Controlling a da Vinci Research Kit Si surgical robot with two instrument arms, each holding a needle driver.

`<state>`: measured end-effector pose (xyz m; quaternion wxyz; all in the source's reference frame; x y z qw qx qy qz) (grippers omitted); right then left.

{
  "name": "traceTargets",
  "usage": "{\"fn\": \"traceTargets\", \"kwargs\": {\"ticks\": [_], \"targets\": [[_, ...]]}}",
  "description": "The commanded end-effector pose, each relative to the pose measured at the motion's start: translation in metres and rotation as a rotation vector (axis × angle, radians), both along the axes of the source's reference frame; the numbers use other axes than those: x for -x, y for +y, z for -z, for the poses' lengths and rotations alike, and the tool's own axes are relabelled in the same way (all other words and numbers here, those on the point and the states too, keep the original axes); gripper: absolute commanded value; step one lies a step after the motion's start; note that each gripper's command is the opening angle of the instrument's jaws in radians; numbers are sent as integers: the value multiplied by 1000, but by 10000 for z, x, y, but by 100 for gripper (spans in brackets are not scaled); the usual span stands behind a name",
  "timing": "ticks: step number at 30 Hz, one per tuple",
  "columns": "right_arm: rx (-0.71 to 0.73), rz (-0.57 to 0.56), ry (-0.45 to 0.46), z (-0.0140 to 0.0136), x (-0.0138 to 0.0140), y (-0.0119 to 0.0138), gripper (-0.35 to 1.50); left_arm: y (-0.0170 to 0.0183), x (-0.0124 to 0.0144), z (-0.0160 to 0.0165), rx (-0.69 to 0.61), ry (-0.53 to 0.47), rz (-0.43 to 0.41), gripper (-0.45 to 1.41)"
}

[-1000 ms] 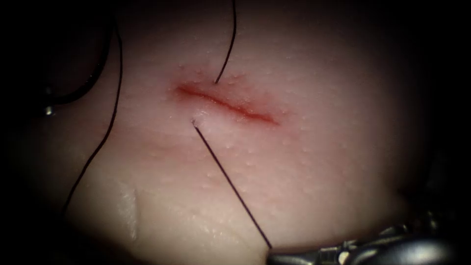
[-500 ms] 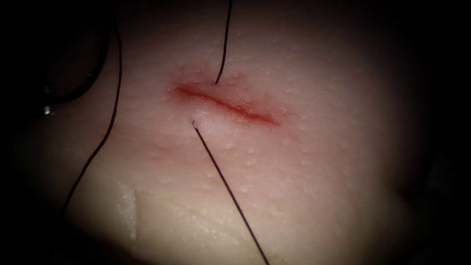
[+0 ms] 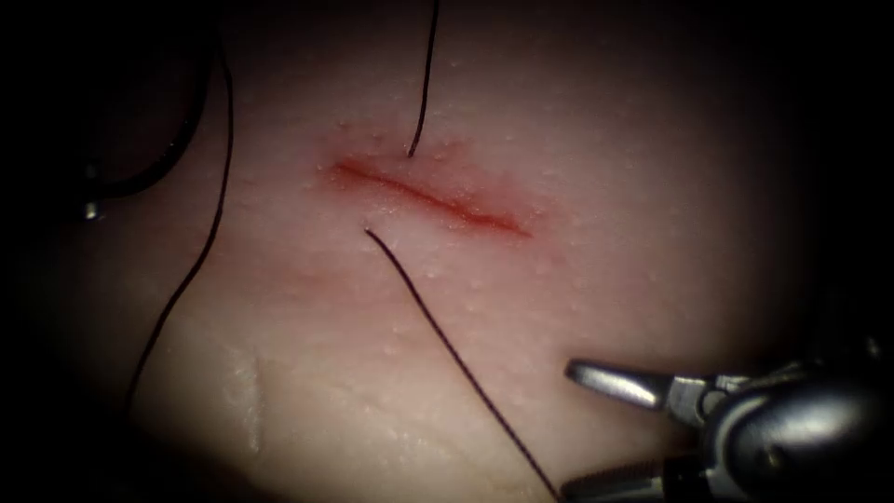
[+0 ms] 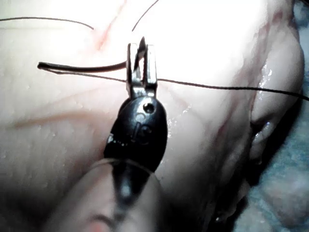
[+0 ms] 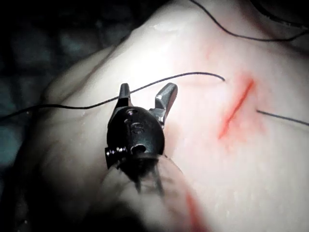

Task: Wound Closure
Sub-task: Right hand pulls suture through skin until only a short tail remains

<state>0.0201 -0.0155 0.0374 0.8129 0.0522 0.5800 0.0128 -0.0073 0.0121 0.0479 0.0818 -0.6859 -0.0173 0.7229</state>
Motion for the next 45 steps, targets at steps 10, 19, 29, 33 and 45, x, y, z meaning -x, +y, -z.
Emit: {"fn": "traceTargets", "kwargs": {"ticks": [10, 19, 29, 33, 45], "targets": [[22, -13, -19, -35, -38, 29, 143, -9, 6, -5, -3, -2, -1, -45], [60, -7, -18, -60, -76, 48, 140, -10, 5, -5, -2, -2, -2, -45], [86, 22, -45, -95, -90, 45, 138, -11, 1, -4, -3, -4, -5, -45], [91, 27, -42, -104, -93, 42, 136, -11, 1, -4, -3, -4, -5, -45], [90, 49, 1, -103, -127, 38, 115, -10, 0, -3, -4, -5, -6, -45]]}}
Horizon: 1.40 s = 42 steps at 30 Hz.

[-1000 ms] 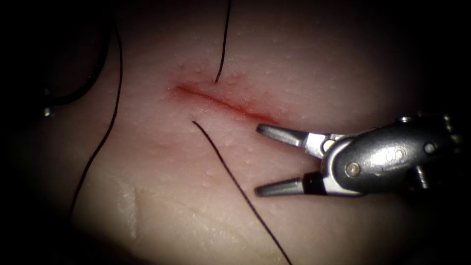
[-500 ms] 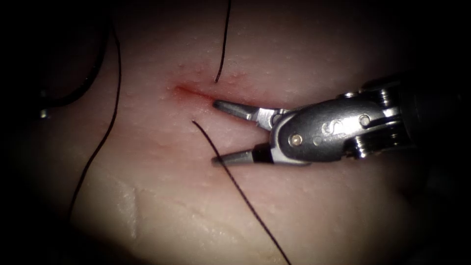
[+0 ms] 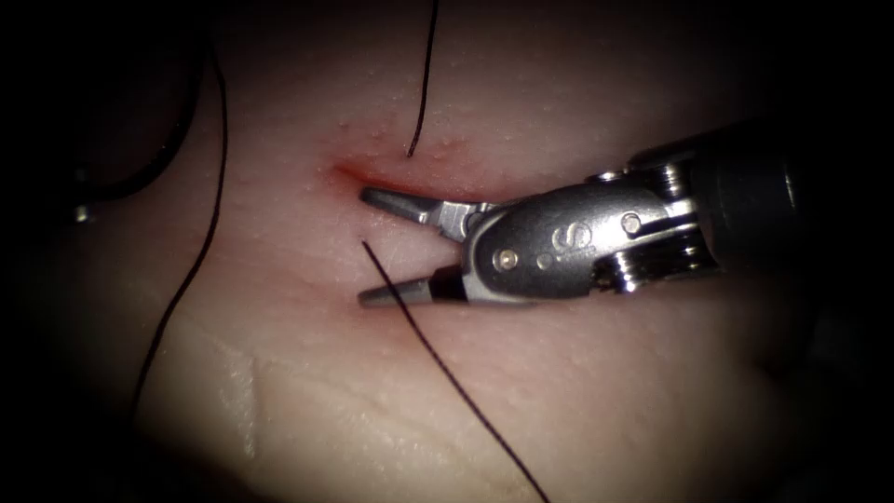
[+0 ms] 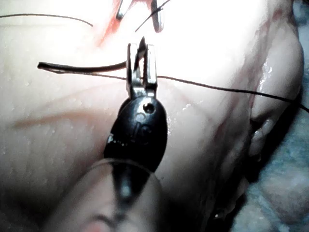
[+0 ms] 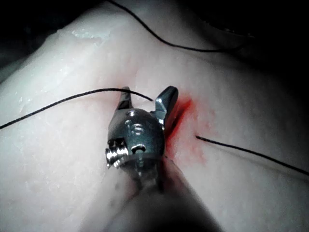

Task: Wound Closure
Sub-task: Right hand pulls suture through skin until only a short tail remains

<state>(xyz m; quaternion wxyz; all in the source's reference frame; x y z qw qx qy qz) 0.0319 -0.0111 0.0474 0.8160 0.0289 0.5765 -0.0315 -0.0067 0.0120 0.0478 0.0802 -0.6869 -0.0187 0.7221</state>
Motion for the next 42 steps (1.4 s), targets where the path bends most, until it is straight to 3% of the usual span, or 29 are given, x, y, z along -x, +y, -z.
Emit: {"fn": "traceTargets", "kwargs": {"ticks": [1, 4, 5, 16, 31, 42], "targets": [[1, 8, 9, -3, -9, -7, 106, -9, 5, -4, -4, -2, -3, -45], [4, 16, 18, -3, -6, -10, 22, -8, 2, -3, -6, -4, -5, -45], [4, 21, 18, -3, -2, -11, -35, -8, 1, -2, -7, -5, -6, -45], [7, 22, 25, 18, 25, -19, -35, -6, 3, -1, -9, -4, -5, -45], [27, 40, 44, 69, 84, -79, -35, -7, 7, -1, -8, -2, -1, -45], [29, 56, 56, 109, 98, -123, -35, -8, 7, -1, -7, -1, -1, -45]]}}
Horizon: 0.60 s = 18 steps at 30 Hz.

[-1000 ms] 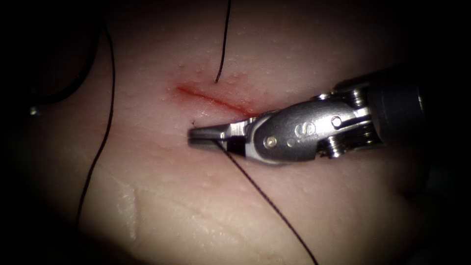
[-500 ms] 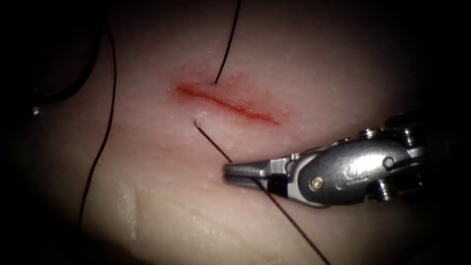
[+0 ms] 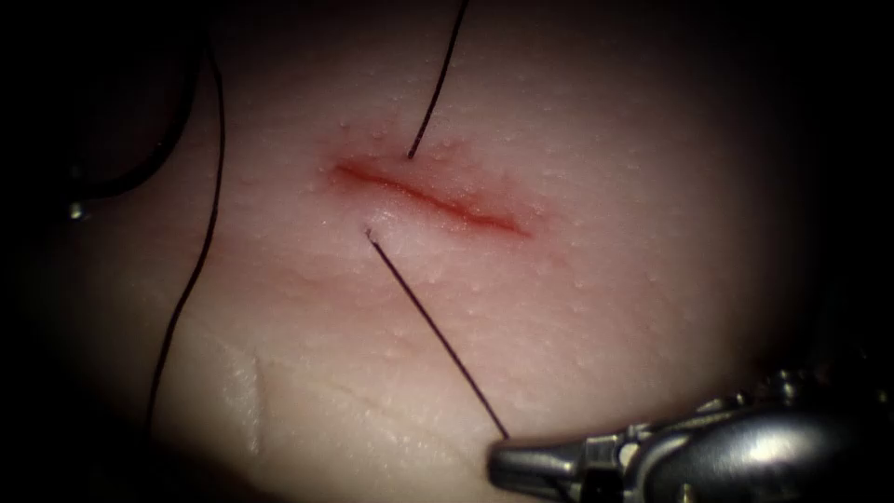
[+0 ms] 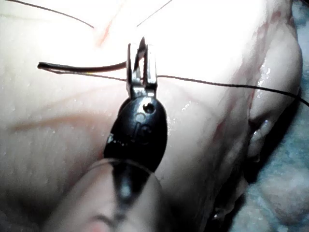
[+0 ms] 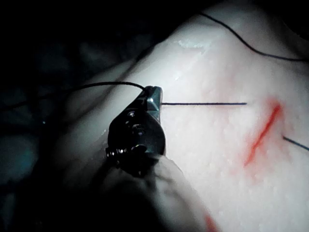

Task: Wound Closure
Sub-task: Right hand pulls suture through skin until only a short tail remains

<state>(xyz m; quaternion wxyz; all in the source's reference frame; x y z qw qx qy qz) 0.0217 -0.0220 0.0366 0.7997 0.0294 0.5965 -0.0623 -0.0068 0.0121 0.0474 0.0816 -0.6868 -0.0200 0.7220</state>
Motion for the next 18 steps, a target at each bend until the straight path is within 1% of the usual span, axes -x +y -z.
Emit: {"fn": "traceTargets", "kwargs": {"ticks": [1, 6, 7, 12, 13, 14, 15, 16, 17, 18], "targets": [[-3, 5, 5, 5, -4, -18, -35, -9, 6, -5, -4, -1, -1, -45], [-2, 16, 14, 19, 0, -33, -35, -9, 6, -5, -4, -1, -1, -45], [-1, 24, 15, 25, 3, -40, -35, -9, 6, -4, -3, -1, -1, -45], [4, 19, 23, 30, 5, -42, -35, -9, 6, -4, -4, -1, -1, -45], [2, 16, 24, 30, 4, -40, 9, -9, 6, -4, -4, -1, 0, -45], [-16, 0, 23, 29, 5, -36, 62, -9, 7, -4, -4, -1, 0, -45], [-28, -11, 18, 27, 5, -32, 89, -9, 7, -4, -4, -1, 0, -45], [-33, -19, 11, 25, 5, -28, 109, -9, 7, -4, -4, 0, 1, -45], [-45, -31, 5, 22, 6, -22, 125, -9, 8, -4, -4, 0, 1, -45], [-58, -36, 2, 20, 7, -16, 131, -9, 8, -4, -3, 0, 1, -45]]}}
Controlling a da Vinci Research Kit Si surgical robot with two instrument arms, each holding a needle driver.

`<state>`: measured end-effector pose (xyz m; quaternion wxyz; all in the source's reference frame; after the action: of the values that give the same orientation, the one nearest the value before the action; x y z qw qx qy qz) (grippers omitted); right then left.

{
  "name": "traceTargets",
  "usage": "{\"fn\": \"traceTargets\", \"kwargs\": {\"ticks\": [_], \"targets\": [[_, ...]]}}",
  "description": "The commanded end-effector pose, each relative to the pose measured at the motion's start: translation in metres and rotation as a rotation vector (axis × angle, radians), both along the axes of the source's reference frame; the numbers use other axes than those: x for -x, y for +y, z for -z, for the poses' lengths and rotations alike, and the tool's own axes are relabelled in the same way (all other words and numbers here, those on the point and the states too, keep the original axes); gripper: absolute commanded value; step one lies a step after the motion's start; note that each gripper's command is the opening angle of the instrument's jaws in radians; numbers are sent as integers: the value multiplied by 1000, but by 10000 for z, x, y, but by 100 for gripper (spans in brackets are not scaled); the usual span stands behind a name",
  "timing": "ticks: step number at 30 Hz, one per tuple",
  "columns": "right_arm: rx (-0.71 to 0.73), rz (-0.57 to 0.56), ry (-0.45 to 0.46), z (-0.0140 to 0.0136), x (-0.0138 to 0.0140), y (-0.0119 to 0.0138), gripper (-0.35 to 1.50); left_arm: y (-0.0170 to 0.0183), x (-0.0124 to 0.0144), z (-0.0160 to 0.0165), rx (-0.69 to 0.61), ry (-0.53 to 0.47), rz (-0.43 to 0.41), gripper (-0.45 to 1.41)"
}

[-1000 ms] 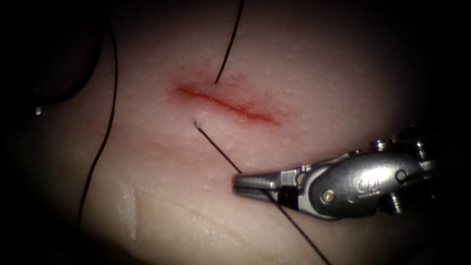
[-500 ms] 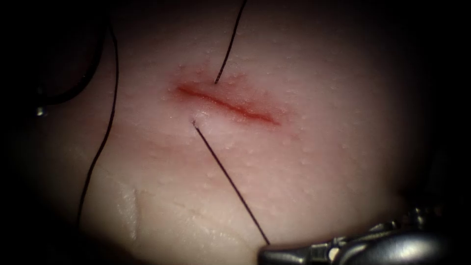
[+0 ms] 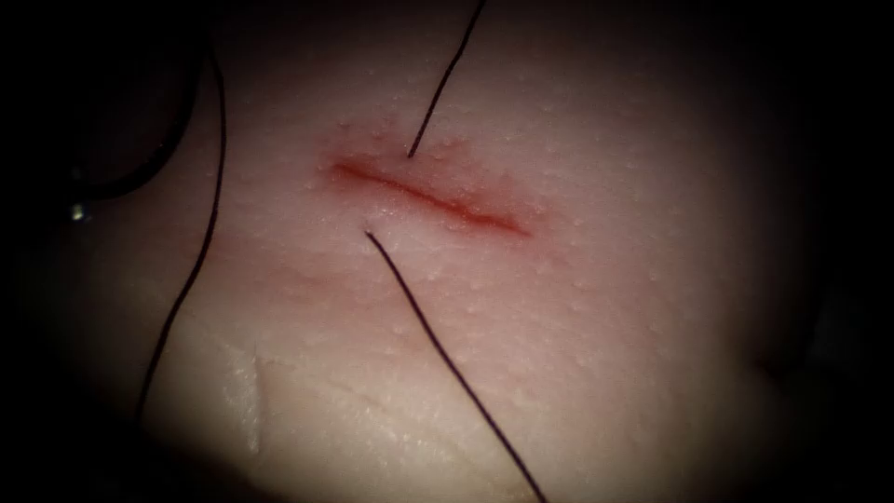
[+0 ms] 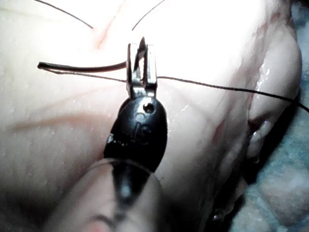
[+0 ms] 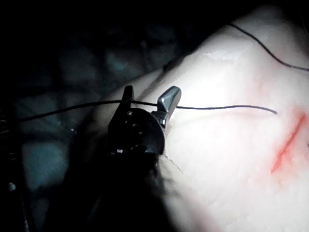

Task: Wound Closure
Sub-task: Right hand pulls suture through skin until only a short tail remains

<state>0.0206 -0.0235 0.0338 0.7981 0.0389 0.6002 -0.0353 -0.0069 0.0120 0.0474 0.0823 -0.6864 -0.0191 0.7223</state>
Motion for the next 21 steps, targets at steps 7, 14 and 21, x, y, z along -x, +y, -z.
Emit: {"fn": "traceTargets", "kwargs": {"ticks": [7, 14, 21], "targets": [[-40, -25, -66, -41, 7, 59, 146, -9, 3, -4, -4, -3, -4, -45], [-44, -36, -95, -69, 8, 92, 146, -9, 3, -4, -5, -3, -4, -45], [-50, -55, -109, -86, 4, 111, 145, -7, 3, -4, 0, -4, -5, -45]]}}
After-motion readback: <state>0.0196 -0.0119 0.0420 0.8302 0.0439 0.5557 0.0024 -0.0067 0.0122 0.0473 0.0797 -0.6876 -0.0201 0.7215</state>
